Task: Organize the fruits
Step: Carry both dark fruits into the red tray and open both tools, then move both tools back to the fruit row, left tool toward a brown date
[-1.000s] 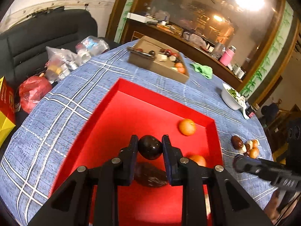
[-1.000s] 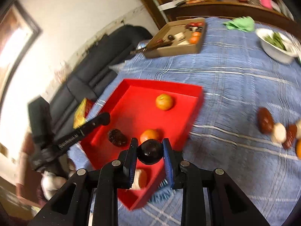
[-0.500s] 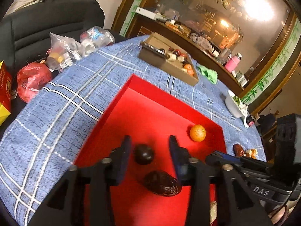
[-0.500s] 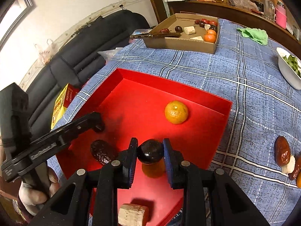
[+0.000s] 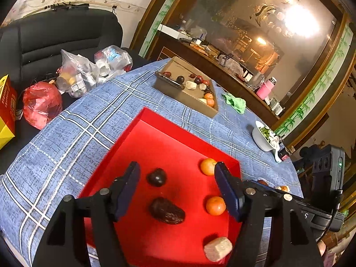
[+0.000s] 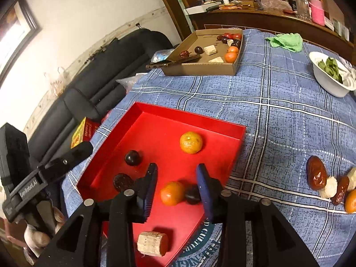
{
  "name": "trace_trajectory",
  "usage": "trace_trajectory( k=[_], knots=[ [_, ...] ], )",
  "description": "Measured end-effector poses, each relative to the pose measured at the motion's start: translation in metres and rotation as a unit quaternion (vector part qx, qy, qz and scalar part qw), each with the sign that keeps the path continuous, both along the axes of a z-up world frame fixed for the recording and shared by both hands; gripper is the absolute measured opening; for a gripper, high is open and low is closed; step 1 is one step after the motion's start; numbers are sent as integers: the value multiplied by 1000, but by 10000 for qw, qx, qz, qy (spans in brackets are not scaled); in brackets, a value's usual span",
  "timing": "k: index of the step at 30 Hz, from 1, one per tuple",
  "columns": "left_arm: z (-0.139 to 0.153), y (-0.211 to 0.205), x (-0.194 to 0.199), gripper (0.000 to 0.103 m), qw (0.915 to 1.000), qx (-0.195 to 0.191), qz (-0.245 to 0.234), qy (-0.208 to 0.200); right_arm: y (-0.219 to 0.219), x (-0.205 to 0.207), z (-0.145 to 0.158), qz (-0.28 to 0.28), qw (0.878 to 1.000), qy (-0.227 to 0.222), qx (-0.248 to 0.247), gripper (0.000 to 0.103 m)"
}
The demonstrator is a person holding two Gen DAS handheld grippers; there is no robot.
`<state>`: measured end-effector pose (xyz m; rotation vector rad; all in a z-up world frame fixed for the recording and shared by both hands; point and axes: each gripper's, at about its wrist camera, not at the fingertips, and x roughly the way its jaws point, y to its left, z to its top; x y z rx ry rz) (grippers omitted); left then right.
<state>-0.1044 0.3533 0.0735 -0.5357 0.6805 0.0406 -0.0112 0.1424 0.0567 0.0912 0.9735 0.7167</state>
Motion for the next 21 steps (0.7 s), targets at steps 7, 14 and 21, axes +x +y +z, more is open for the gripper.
trace_trajectory(
  k=[7,14,21],
  knots=[
    [17,-17,-12,73,9999,92,-50,-112,-36,-11,19,-149,9993,-276,206,53],
    [29,-43,-12,77,9993,88,-263,-233,-154,-20,29,-1104,9919,-624,3,55],
    [23,-102,13,77,9953,50,-962,-54,-282,-24,19,-2440,9685,-493,-119,57]
  ],
)
